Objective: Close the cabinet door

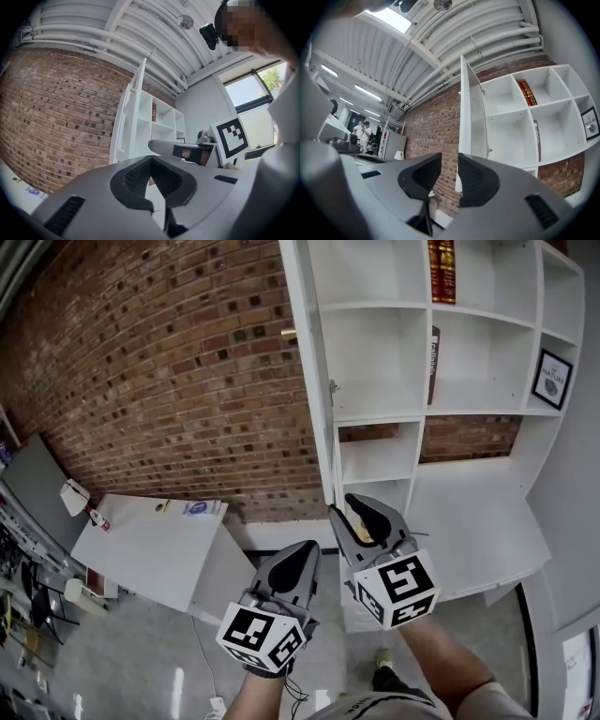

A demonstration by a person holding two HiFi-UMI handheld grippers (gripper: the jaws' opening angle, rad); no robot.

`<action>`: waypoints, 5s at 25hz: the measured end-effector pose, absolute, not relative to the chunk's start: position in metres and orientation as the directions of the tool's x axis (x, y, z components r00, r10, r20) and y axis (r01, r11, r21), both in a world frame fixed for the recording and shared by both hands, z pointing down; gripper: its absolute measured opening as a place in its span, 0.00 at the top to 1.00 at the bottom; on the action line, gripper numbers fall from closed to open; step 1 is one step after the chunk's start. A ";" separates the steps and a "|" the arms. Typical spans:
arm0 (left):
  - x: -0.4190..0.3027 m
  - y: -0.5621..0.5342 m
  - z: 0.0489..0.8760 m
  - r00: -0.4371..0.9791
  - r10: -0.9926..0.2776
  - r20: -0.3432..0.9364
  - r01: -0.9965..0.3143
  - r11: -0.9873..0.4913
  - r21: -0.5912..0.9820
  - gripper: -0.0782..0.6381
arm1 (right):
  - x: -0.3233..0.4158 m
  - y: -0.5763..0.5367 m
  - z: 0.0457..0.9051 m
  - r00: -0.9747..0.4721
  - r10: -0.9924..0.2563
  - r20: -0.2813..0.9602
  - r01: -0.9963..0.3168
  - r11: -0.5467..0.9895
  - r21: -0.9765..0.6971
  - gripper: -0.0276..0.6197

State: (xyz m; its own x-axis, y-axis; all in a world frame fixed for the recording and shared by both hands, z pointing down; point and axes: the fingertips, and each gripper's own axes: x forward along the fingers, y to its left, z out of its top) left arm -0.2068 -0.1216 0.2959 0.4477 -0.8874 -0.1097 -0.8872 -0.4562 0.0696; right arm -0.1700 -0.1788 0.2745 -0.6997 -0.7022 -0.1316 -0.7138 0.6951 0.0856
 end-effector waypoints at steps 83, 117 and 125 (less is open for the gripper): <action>-0.013 -0.386 0.293 0.599 -0.797 -0.078 -0.797 -0.603 0.044 0.88 | 0.048 -0.491 0.268 -0.535 -0.829 -0.164 -0.843 0.511 0.166 0.76; -0.002 -0.442 0.308 0.589 -0.806 -0.054 -0.804 -0.592 0.060 0.88 | 0.046 -0.569 0.264 -0.495 -0.857 -0.141 -0.861 0.462 0.212 0.76; -0.005 -0.444 0.307 0.583 -0.810 -0.060 -0.807 -0.586 0.070 0.88 | 0.045 -0.569 0.265 -0.493 -0.859 -0.138 -0.862 0.462 0.208 0.76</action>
State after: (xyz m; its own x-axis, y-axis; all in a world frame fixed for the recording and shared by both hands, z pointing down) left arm -0.0051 -0.4442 0.3072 0.5828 -0.8104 -0.0598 -0.8075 -0.5858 0.0698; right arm 0.0451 -0.5689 0.2647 -0.4935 -0.8588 -0.1379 -0.8621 0.4619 0.2084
